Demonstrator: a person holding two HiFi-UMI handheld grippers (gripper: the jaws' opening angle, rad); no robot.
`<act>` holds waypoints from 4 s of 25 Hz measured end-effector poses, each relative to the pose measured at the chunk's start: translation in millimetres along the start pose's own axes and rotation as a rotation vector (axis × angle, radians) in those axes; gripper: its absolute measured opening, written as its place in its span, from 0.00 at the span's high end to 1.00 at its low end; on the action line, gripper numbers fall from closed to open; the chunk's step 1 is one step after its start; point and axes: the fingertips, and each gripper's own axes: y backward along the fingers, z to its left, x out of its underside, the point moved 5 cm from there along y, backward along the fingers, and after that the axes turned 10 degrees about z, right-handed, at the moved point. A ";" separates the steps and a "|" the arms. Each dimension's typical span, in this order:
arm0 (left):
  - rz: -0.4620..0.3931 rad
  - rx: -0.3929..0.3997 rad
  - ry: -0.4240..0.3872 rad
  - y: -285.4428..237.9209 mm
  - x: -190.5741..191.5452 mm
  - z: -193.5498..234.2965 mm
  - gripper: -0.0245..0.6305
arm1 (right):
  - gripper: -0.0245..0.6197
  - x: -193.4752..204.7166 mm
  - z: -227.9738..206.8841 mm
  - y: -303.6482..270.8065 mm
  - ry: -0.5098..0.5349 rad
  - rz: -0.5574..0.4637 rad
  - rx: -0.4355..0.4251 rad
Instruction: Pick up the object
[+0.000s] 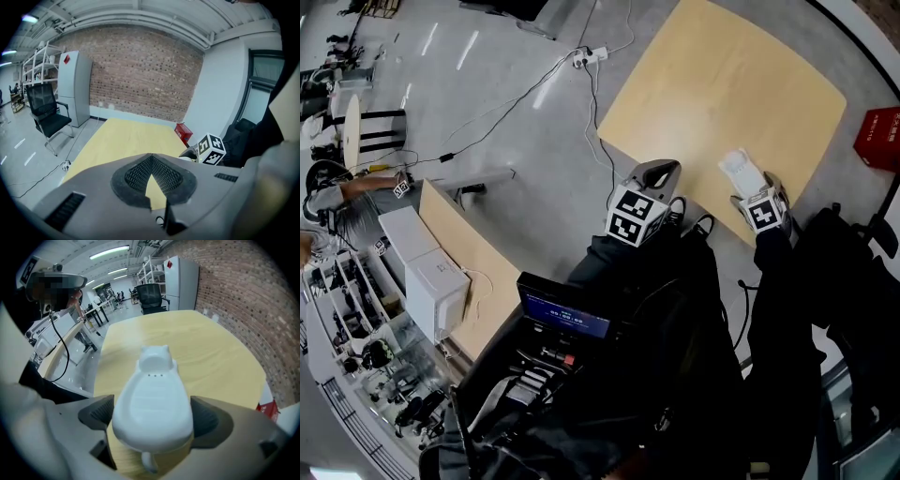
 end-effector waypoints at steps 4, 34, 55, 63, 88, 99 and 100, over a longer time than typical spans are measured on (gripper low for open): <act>0.000 -0.015 0.001 1.9 2.7 5.2 0.97 | 0.19 -0.5 -2.3 -5.9 0.016 0.002 0.039; -0.061 -0.026 -0.033 35.7 -4.9 0.6 0.97 | 0.21 -35.9 14.2 120.4 -0.213 -0.475 0.091; -0.340 -0.007 -0.167 101.3 -112.5 -35.6 0.97 | 0.21 -63.6 30.0 372.4 -0.232 -1.076 0.401; -0.450 0.003 -0.221 134.7 -153.4 -55.8 0.97 | 0.21 -58.1 44.3 446.6 -0.207 -1.262 0.490; -0.650 0.061 -0.248 175.6 -219.5 -94.2 0.97 | 0.21 -49.9 66.5 547.7 -0.098 -1.527 0.519; -0.669 0.061 -0.263 180.8 -225.9 -102.4 0.97 | 0.21 -48.7 70.9 552.4 -0.081 -1.572 0.496; -0.670 0.061 -0.265 182.0 -226.1 -103.4 0.97 | 0.21 -48.5 72.1 553.2 -0.077 -1.578 0.493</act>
